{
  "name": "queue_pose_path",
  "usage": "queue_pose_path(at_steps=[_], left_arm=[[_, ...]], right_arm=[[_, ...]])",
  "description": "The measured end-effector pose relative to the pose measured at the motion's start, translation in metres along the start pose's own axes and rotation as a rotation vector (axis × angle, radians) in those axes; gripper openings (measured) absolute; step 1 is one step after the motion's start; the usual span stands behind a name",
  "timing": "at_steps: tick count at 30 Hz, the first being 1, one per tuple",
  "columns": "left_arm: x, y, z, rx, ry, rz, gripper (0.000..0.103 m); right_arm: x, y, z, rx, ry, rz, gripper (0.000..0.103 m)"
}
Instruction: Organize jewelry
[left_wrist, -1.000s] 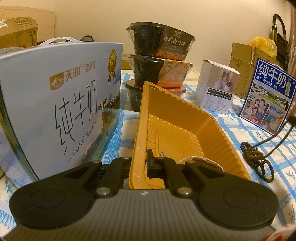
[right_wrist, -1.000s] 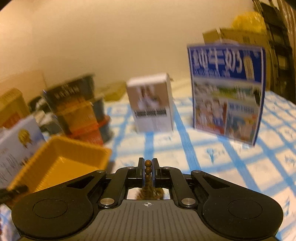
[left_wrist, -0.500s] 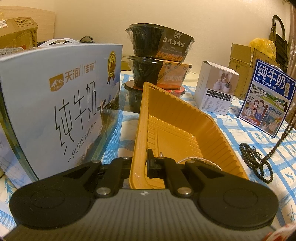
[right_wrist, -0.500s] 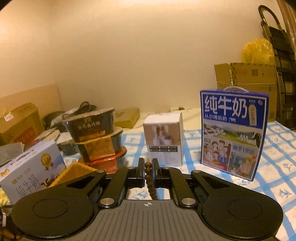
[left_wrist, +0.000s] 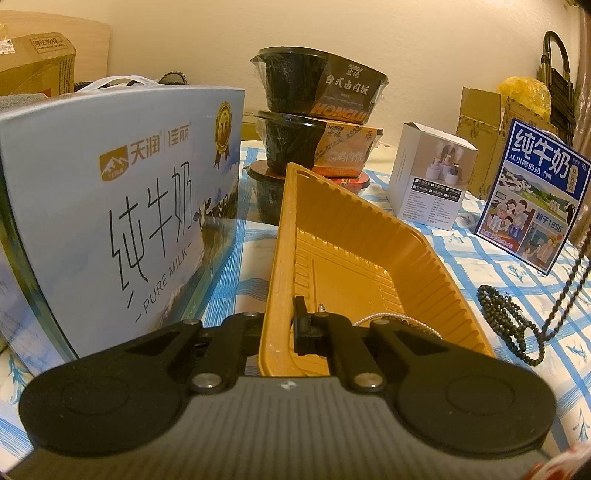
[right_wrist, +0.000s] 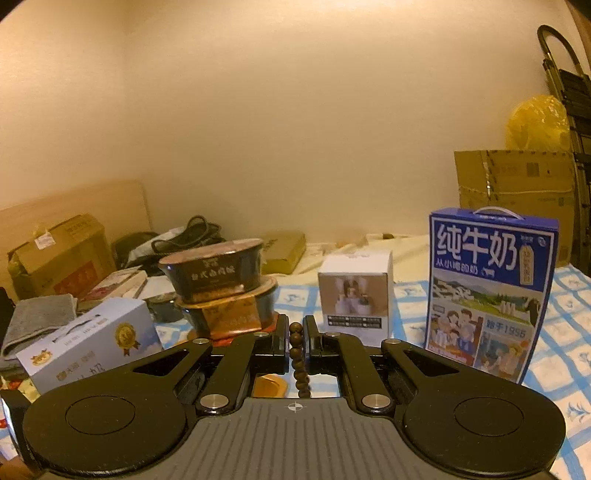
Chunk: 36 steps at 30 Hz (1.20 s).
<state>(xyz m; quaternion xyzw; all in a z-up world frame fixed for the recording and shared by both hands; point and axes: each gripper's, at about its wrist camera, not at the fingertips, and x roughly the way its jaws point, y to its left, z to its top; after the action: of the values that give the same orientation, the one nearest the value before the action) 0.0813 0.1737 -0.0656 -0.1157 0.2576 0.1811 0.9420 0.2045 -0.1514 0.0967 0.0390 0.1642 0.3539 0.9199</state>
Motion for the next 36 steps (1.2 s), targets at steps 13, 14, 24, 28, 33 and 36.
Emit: queue_pose_path(at_steps=[13,14,24,28,33,36], left_arm=[[-0.002,0.0,0.0,-0.009,0.0,-0.005,0.006],[-0.002,0.0,0.0,-0.01,0.0,-0.005,0.006],[-0.001,0.002,0.0,-0.017,0.002,-0.007,0.006],[-0.002,0.002,0.0,-0.015,0.001,-0.01,0.006],[-0.001,0.002,0.0,-0.018,0.002,-0.012,0.006],[-0.002,0.002,0.0,-0.017,0.001,-0.011,0.006]], right_arm=[[0.024,0.035,0.019,0.011,0.003,0.152,0.007],[0.028,0.039,0.02,0.014,0.006,0.171,0.007],[0.077,0.084,0.01,0.05,0.047,0.367,0.007],[0.101,0.093,-0.011,0.074,0.123,0.403,0.007],[0.132,0.089,-0.047,0.119,0.257,0.382,0.007],[0.14,0.083,-0.067,0.147,0.304,0.351,0.007]])
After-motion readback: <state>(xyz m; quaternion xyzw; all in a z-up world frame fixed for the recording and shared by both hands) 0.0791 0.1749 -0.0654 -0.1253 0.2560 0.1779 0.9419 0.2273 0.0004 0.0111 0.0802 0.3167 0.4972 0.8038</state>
